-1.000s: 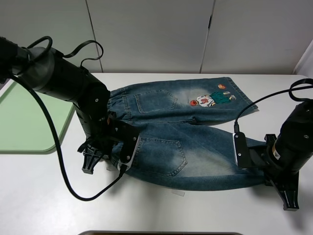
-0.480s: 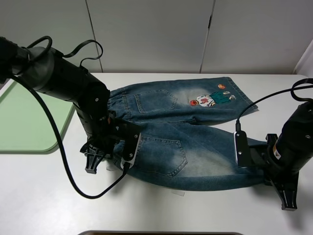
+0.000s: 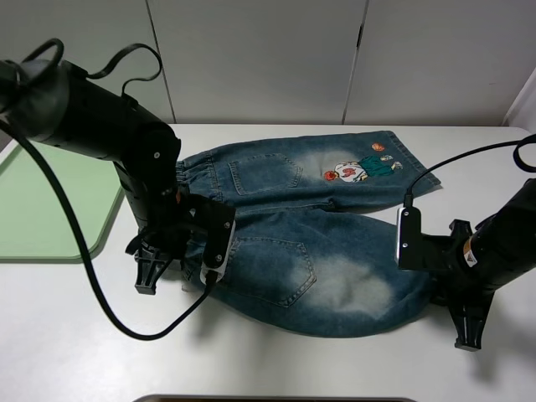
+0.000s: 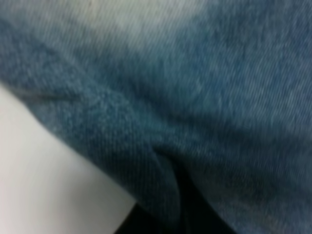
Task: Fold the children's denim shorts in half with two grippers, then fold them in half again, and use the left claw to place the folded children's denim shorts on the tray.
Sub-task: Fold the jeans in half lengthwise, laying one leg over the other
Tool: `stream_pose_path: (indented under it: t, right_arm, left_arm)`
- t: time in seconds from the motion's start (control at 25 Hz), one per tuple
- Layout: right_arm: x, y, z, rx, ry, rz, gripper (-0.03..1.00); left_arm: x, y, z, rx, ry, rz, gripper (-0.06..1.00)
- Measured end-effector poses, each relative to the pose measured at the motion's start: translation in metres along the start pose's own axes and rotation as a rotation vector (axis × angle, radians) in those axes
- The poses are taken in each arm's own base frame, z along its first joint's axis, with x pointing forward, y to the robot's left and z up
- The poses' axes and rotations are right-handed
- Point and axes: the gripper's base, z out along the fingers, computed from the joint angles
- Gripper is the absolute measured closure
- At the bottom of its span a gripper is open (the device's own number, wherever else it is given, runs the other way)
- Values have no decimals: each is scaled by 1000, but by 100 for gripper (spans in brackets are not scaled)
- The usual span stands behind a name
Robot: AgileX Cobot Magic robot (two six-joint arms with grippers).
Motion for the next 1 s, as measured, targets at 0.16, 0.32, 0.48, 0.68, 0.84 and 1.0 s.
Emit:
stream_pose_path:
  t: [0.16, 0.32, 0.48, 0.68, 0.84, 1.0]
  right_arm:
    - [4, 1, -14, 18, 12, 70, 99]
    - [6, 1, -21, 29, 18, 81, 99]
    - [10, 1, -41, 58, 28, 111, 99]
    - [16, 4, -55, 73, 44, 134, 99]
    - [20, 7, -71, 105, 39, 153, 99]
    - [24, 10, -90, 154, 5, 190, 99]
  left_arm:
    - [1, 2, -19, -35, -18, -6, 92]
    - [2, 2, -31, -48, -21, -9, 92]
    - [4, 1, -41, -55, -22, -13, 92]
    - [6, -2, -48, -32, -5, -18, 92]
    - [8, -4, -55, -23, 1, -24, 92]
    - [10, -6, -66, -28, -1, -34, 92]
